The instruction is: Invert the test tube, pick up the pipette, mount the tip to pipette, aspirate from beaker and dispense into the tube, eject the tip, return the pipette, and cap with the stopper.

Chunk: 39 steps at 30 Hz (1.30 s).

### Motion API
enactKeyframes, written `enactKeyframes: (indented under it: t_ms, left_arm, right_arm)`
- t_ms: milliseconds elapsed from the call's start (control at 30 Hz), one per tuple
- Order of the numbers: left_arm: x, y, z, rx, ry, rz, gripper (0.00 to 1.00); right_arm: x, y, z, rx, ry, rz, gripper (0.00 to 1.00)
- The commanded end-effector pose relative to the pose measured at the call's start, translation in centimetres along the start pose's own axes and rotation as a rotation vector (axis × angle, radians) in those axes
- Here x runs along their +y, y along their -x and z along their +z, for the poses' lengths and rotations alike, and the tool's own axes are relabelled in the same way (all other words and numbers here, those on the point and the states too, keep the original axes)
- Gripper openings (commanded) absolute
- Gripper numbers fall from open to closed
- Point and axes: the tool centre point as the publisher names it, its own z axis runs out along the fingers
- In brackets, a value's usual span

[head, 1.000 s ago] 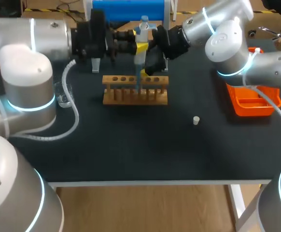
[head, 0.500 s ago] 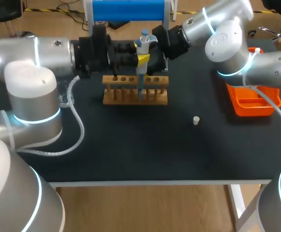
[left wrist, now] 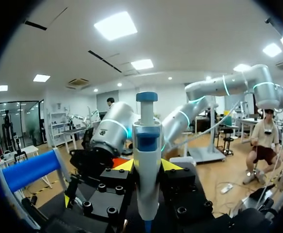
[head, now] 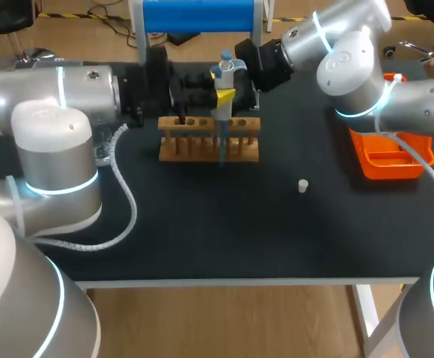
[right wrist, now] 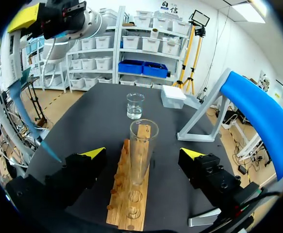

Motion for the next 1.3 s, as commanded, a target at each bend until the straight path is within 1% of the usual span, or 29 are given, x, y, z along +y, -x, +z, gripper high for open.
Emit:
enactKeyframes:
  t_ms: [33,267,400,700,933,1067,1167,1300]
  left_arm:
    - [0.3,-0.2,0.3,-0.003,-0.009,-0.002,0.00]
    - [0.4,-0.4,0.5,0.005,-0.006,-0.019,0.00]
    - [0.4,-0.6,0.5,-0.006,-0.002,-0.030,0.00]
    - [0.5,-0.6,0.5,-0.006,-0.003,-0.031,0.00]
    - [0.5,-0.6,0.5,-0.006,-0.003,-0.031,0.00]
    - [0.5,-0.6,0.5,-0.006,-0.003,-0.031,0.00]
    - [0.5,-0.6,0.5,-0.006,-0.003,-0.031,0.00]
    - [0.5,-0.6,0.5,-0.006,-0.003,-0.031,0.00]
  right_arm:
    - [0.0,0.0,-0.1,0.001,-0.001,-0.001,1.00]
    - [0.0,0.0,-0.1,0.001,-0.001,-0.001,1.00]
    - [0.0,0.0,-0.1,0.001,-0.001,-0.001,1.00]
    - [0.0,0.0,-0.1,0.001,-0.001,-0.001,1.00]
    - [1.1,-0.6,-3.0,-0.009,-0.006,-0.016,1.00]
    - [1.4,-0.8,-5.2,-0.013,-0.001,-0.017,1.00]
    - [1.7,-1.3,-7.0,-0.034,0.009,-0.039,1.00]
    - [1.9,-1.7,-9.0,-0.066,0.072,-0.011,1.00]
